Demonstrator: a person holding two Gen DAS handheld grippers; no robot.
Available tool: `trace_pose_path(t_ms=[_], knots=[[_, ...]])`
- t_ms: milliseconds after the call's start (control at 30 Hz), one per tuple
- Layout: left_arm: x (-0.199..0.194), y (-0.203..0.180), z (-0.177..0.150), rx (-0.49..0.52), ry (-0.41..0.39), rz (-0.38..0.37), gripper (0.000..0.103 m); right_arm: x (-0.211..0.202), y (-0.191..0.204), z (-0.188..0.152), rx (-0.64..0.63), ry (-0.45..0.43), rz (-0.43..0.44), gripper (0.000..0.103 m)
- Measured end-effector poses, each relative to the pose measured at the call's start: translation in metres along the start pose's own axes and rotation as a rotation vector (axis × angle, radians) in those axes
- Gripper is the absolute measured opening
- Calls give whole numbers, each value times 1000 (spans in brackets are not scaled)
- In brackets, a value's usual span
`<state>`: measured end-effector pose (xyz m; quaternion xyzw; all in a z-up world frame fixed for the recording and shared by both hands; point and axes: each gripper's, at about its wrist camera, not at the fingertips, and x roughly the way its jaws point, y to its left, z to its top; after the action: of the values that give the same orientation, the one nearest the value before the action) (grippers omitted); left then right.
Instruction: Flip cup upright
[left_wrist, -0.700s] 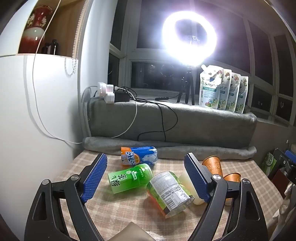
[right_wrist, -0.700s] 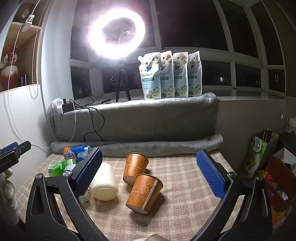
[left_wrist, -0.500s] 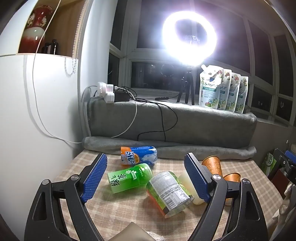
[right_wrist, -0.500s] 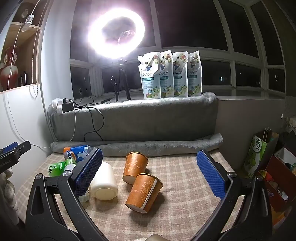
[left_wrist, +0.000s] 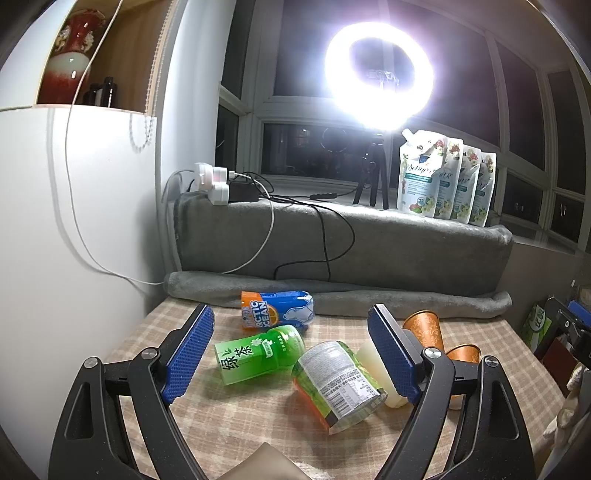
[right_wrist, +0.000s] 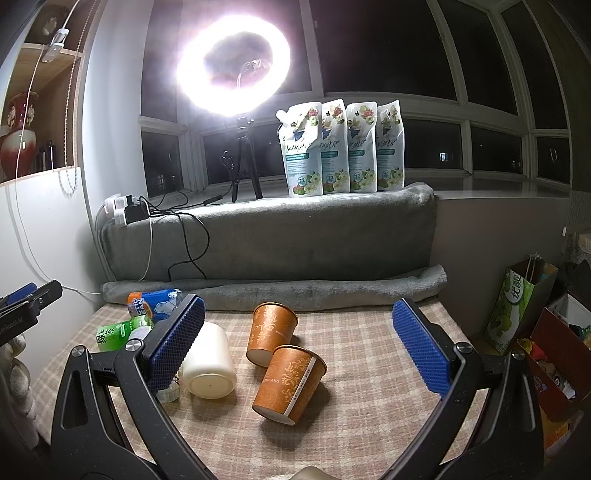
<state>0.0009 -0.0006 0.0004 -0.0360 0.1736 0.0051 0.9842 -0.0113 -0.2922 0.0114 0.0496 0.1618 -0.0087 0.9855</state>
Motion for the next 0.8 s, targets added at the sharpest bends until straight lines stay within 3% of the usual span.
trace_pose_path(t_ms=[800], knots=[[10,7,-4,-5,8,8,85,19,16,-3,-27,36,35,103]])
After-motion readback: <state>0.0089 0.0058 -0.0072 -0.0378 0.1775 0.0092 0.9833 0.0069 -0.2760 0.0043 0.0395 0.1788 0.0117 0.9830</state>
